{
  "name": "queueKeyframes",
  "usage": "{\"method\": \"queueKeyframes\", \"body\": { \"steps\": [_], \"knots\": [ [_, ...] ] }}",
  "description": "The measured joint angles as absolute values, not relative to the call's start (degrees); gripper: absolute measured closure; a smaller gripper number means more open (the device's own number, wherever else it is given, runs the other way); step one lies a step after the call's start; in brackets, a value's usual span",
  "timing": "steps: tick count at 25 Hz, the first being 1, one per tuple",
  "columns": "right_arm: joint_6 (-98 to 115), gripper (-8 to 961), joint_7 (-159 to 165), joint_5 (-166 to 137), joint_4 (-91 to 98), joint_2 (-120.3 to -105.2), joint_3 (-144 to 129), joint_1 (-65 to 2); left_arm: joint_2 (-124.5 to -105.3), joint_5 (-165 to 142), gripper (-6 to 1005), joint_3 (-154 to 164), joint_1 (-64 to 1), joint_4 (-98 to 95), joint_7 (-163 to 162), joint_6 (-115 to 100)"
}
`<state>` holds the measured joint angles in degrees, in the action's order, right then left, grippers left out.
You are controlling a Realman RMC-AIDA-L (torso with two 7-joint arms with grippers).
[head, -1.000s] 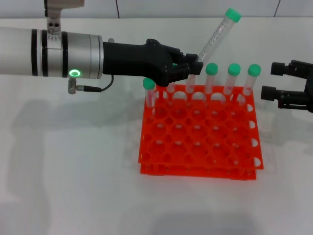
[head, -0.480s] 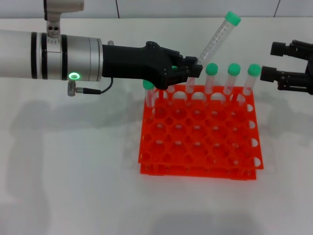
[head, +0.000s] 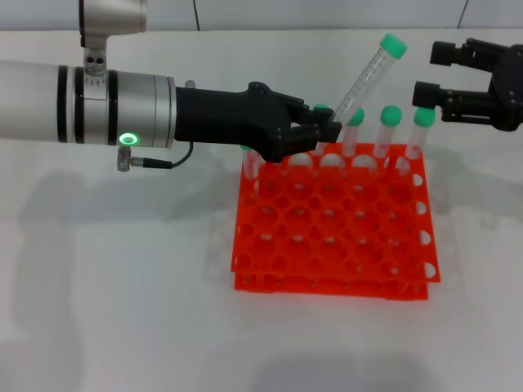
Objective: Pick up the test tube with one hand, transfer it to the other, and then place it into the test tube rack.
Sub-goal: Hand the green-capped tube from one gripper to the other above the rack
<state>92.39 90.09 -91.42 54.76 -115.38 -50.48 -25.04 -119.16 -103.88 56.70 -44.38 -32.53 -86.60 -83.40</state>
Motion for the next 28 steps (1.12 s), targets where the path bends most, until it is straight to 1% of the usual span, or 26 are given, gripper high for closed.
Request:
{"method": "queueKeyframes", "body": {
  "steps": [20, 26, 28],
  "knots": [
    [89.8, 127, 90.0, -89.6, 52.9, -115.48, -54.4, -27.5, -119.27, -103.2, 817, 57.0, -44.3, -31.8, -85.8, -83.5],
    [89.8, 152, 89.8, -88.9, 52.6, -115.48, -54.4, -27.6, -119.26, -103.1, 817, 57.6, -44.4, -31.8, -85.8, -83.6],
    [89.8, 198, 89.8, -88.6, 52.5, -115.49, -54.7, -27.8, -119.26, -102.8, 817, 58.2, -44.4, -31.8, -85.8, -83.6]
  ]
}}
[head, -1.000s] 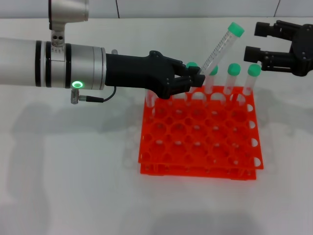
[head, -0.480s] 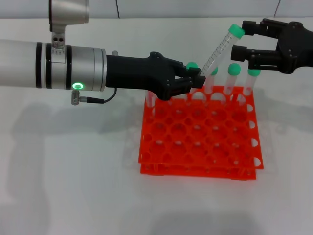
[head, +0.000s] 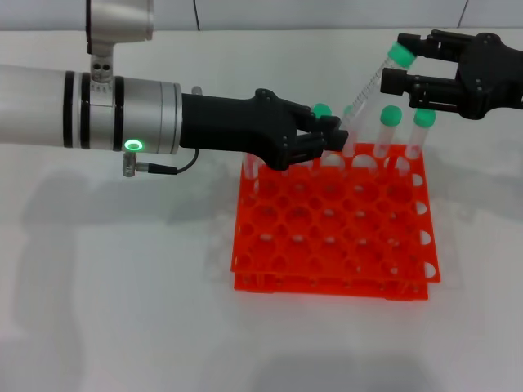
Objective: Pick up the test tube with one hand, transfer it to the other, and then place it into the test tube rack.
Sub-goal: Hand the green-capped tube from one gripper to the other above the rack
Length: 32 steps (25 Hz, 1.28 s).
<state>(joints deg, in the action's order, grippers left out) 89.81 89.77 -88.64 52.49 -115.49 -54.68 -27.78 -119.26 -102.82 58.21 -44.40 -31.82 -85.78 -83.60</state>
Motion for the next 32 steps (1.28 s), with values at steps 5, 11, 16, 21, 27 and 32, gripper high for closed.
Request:
{"method": "queueKeyframes", "body": {
  "steps": [5, 11, 16, 21, 27, 32],
  "knots": [
    [89.6, 266, 89.7, -88.2, 51.8, -115.49, -55.2, -28.4, -119.26, -102.5, 817, 58.4, -44.4, -31.8, -85.8, -83.6],
    [89.4, 265, 89.6, -88.2, 51.2, -115.49, -55.3, -28.7, -119.26, -102.3, 817, 58.4, -44.4, -31.8, -85.8, -83.6],
    [89.0, 334, 89.6, -88.0, 51.1, -115.49, -55.3, -28.8, -119.26, -102.3, 817, 58.4, -44.4, -31.8, -85.8, -83.6],
    [88.8, 403, 89.6, -87.5, 51.0, -115.49, -55.5, -28.8, -119.26, -102.3, 817, 58.4, -44.3, -31.8, -85.8, -83.6],
    [88.3, 486, 89.6, -87.4, 51.0, -115.49, -55.5, -28.7, -119.31, -102.3, 817, 58.4, -44.3, -31.8, -85.8, -83.6],
    [87.8, 529, 89.6, -87.4, 51.0, -115.49, -55.5, -28.7, -119.35, -102.2, 817, 58.4, -44.3, -31.8, -85.8, -83.6]
  ]
}}
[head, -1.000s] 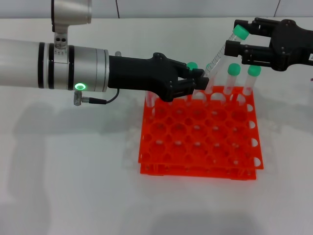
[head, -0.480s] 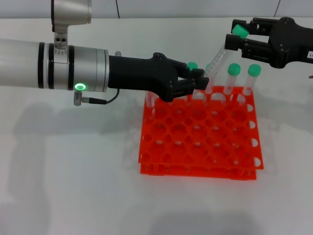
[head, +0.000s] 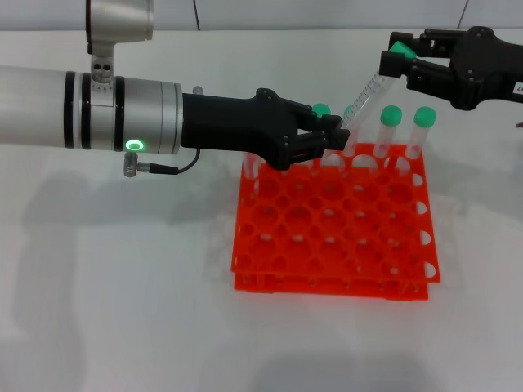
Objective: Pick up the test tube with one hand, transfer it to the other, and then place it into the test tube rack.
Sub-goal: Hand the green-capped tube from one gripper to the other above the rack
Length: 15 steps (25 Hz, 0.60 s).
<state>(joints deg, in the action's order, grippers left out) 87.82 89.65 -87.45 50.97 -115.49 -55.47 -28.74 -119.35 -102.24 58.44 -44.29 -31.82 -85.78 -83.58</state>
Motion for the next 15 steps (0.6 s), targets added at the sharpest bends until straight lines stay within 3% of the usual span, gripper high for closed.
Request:
{"method": "queueKeyframes", "body": {
  "steps": [9, 15],
  "knots": [
    [87.7, 652, 89.6, -87.4, 50.9, -115.49, -55.5, -28.8, -119.35, -102.2, 817, 58.4, -44.3, -31.8, -85.8, -83.6],
    [87.7, 659, 89.7, -87.4, 50.9, -115.49, -55.6, -28.8, -119.35, -102.2, 817, 58.4, -44.3, -31.8, -85.8, -83.6]
  ]
}}
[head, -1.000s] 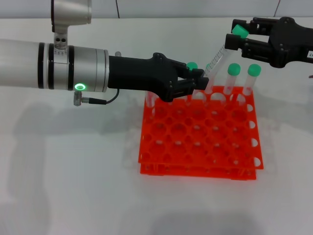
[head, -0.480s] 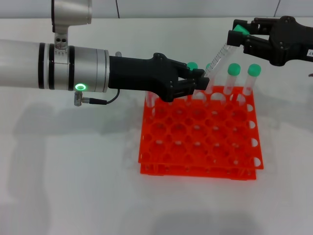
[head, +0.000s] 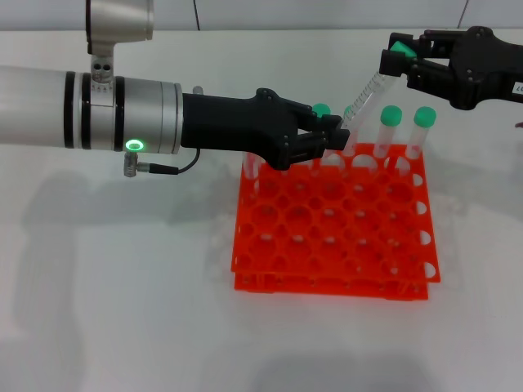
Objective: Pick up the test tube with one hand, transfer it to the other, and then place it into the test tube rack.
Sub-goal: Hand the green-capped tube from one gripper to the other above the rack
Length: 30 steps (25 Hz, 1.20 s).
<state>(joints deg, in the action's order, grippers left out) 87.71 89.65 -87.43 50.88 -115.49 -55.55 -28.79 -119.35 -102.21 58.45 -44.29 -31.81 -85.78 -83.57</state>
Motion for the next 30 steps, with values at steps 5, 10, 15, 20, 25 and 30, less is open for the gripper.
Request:
{"method": "queueKeyframes", "body": {
  "steps": [5, 10, 15, 20, 25, 30],
  "knots": [
    [87.8, 665, 89.7, -87.4, 50.9, -115.42, -55.5, -28.8, -119.35, -102.2, 817, 58.4, -44.3, -31.8, -85.8, -83.6],
    [88.0, 664, 89.6, -87.5, 51.3, -115.39, -55.6, -28.8, -119.38, -102.2, 817, 58.4, -44.5, -31.8, -85.8, -83.6],
    [88.0, 665, 89.6, -87.4, 51.6, -115.37, -56.0, -28.9, -119.41, -102.2, 817, 58.5, -44.5, -31.8, -85.8, -83.5],
    [87.9, 667, 89.6, -87.5, 51.6, -115.31, -56.4, -28.9, -119.44, -102.2, 817, 58.7, -44.5, -31.8, -85.8, -83.5],
    [87.9, 669, 89.6, -87.6, 51.6, -115.30, -56.5, -28.9, -119.49, -101.9, 817, 59.1, -44.4, -31.8, -85.8, -82.9],
    [88.0, 671, 89.6, -87.6, 51.6, -115.31, -56.6, -28.9, -119.53, -100.8, 817, 59.1, -44.4, -31.1, -85.9, -82.3]
  ]
}}
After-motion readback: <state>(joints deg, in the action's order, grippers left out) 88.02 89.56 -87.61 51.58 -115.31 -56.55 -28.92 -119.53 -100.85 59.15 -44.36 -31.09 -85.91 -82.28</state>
